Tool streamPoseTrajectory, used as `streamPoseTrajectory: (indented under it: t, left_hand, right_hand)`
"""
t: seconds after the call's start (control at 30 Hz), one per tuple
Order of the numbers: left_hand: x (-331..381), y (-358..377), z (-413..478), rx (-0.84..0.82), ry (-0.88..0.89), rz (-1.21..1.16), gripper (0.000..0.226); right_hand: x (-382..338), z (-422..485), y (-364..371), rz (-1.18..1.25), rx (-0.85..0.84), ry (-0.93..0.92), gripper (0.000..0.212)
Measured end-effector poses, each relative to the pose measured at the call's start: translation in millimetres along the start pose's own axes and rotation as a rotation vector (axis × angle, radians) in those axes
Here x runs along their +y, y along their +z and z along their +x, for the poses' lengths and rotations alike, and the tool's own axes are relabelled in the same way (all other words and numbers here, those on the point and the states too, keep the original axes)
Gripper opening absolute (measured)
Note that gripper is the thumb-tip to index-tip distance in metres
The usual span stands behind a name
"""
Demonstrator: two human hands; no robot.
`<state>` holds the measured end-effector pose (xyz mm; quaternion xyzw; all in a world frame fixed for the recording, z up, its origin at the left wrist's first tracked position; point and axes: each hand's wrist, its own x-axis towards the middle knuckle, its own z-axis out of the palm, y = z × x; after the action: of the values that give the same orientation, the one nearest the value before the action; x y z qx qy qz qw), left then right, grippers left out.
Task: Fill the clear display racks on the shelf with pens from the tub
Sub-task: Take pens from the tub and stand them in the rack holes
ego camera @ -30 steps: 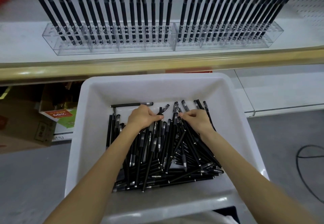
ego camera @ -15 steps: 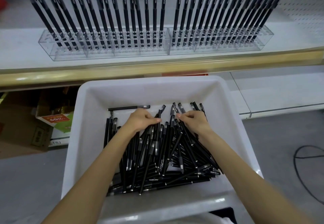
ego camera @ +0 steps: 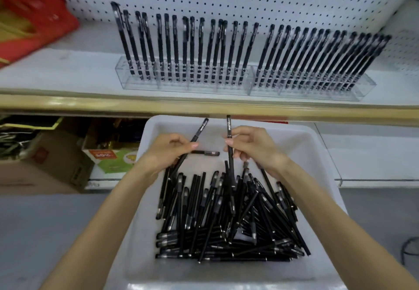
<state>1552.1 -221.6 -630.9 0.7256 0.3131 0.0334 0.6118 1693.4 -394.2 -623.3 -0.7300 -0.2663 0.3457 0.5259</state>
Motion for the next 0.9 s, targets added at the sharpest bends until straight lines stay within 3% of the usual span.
streamPoseTrajectory:
  t: [0.1, 0.3, 0.5, 0.63, 0.9]
  left_hand:
    - [18.4, -31.3, -15.6, 0.122, 0.103, -0.088, 0.013]
    - [38.6, -95.9, -32.3, 0.382, 0.112, -0.41, 0.009]
    - [33.9, -134.0, -31.1, 0.478, 0.073, -0.478, 0.016]
    - [33.8, -143.4, -25.3, 0.481, 0.071, -0.497, 0.013]
    - [40.8, -139.9, -8.4, 0.459, 0.059, -0.523, 0.013]
  right_hand:
    - [-37.6, 14.4, 13.5, -0.063, -0.051, -0.148, 0.002]
    - [-121.5, 55.1, 51.2, -0.006, -0.024, -0.379, 0.017]
    - [-176.4, 100.5, 85.0, -0.111, 0.046, -0.633, 0.067]
    - [-190.5, 128.8, 100.6, -0.248, 0.179, -0.761, 0.058]
    - [-184.0, 164.1, 122.2, -0.252, 0.296, -0.779, 0.053]
